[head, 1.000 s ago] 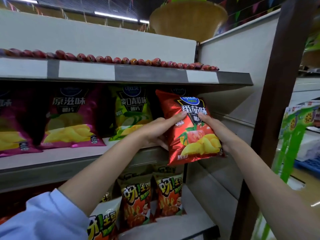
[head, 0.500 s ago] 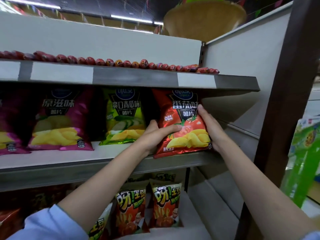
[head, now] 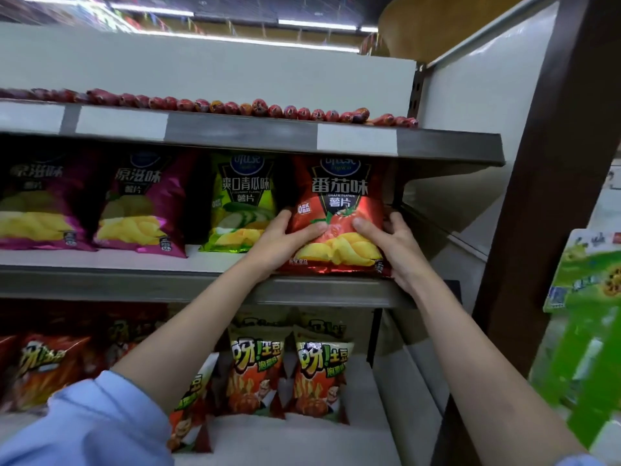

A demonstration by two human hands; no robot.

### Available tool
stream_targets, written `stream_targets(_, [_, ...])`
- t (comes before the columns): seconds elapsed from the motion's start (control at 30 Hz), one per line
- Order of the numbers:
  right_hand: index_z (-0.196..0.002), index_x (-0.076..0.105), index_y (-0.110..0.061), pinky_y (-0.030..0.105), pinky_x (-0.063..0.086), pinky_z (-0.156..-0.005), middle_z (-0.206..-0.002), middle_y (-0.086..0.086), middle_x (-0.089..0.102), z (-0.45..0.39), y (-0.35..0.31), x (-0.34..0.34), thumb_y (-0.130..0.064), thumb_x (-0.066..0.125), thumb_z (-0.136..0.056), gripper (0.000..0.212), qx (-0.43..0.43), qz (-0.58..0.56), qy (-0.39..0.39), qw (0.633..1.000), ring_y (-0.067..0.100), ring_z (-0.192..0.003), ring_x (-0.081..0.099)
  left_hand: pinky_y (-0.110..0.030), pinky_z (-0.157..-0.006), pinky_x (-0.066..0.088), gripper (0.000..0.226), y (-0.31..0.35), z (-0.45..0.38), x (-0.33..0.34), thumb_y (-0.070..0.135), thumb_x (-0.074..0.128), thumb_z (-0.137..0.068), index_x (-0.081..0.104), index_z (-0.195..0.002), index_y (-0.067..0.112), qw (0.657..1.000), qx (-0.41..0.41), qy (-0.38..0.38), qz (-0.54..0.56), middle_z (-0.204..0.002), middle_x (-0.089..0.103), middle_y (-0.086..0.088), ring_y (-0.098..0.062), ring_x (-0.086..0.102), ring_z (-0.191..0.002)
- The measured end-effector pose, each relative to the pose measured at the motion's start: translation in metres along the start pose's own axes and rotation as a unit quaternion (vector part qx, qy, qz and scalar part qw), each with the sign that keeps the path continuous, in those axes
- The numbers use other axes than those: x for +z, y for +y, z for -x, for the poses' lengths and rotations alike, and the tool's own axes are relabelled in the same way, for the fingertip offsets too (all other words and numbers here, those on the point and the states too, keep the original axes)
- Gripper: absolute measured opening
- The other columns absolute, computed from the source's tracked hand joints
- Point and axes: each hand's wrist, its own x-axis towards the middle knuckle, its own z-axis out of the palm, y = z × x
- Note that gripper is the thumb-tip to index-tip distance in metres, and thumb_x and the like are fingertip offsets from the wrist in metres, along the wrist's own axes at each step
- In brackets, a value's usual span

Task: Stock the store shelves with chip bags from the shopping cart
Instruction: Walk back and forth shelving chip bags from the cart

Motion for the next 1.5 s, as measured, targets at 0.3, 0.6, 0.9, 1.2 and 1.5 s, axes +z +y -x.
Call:
stream_targets(0.3, [-0.141, 0.036, -0.010, 0.044, 0.056, -0.089, -0.133, 0.013, 0.056, -0.005, 0.006, -0.004, -0.015, 0.080, -0.075, 0.079, -0.007, -0.066, 0.014, 0.998, 0.026, -0.107, 0.064, -0.025, -0.082, 0.047, 0.057, 0.006, 0.004, 0.007, 0.043, 0.066, -0.085, 0.042, -0.130, 0.019, 0.995, -0.009, -0.011, -0.100, -0.113, 0.055, 0.006, -0.013, 0.057, -0.100])
stream_targets(0.6, [-0.147, 0.025, -0.012, 0.047, 0.028, -0.115, -0.150, 0.009, 0.025, 0.009, 0.005, 0.007, -0.026, 0.072, -0.084, 0.080, -0.114, 0.160, 0.104, 0.975, 0.025, -0.141, 0.022, -0.029, -0.086, 0.046, 0.044, 0.007, 0.002, 0.011, 0.038, 0.064, -0.087, 0.047, -0.125, 0.025, 0.991, -0.020, 0.005, -0.130, -0.115, 0.058, 0.004, -0.015, 0.056, -0.101])
stream_targets(0.9, [-0.119, 0.052, -0.012, 0.039, 0.036, -0.103, -0.127, 0.010, 0.038, 0.045, 0.021, 0.061, -0.004, 0.068, -0.076, 0.046, -0.350, 0.195, 0.212, 0.892, 0.002, -0.118, 0.027, -0.020, -0.082, 0.050, 0.039, -0.008, 0.054, -0.003, 0.022, 0.061, -0.073, 0.050, -0.109, 0.013, 0.977, 0.133, 0.166, 0.034, -0.104, 0.057, -0.005, -0.014, 0.059, -0.094])
stream_targets(1.2, [-0.099, 0.061, -0.006, 0.016, 0.032, -0.098, -0.111, -0.001, 0.047, 0.096, 0.007, 0.249, -0.020, 0.056, -0.085, 0.020, -0.397, 0.079, 0.046, 0.913, 0.011, -0.112, 0.044, -0.023, -0.077, 0.052, 0.017, -0.044, 0.141, -0.144, -0.003, 0.057, -0.090, 0.056, -0.103, 0.008, 0.955, 0.084, 0.281, 0.045, -0.091, 0.064, -0.003, -0.014, 0.062, -0.086])
stream_targets(1.5, [-0.091, 0.061, -0.004, 0.017, 0.035, -0.094, -0.106, 0.001, 0.047, 0.191, 0.005, 0.528, -0.011, 0.057, -0.080, 0.014, -0.344, -0.035, -0.168, 0.923, 0.016, -0.107, 0.049, -0.029, -0.071, 0.051, 0.007, -0.110, 0.295, -0.364, 0.010, 0.055, -0.094, 0.057, -0.091, 0.016, 0.866, -0.036, 0.498, -0.026, -0.088, 0.063, -0.009, -0.020, 0.063, -0.080])
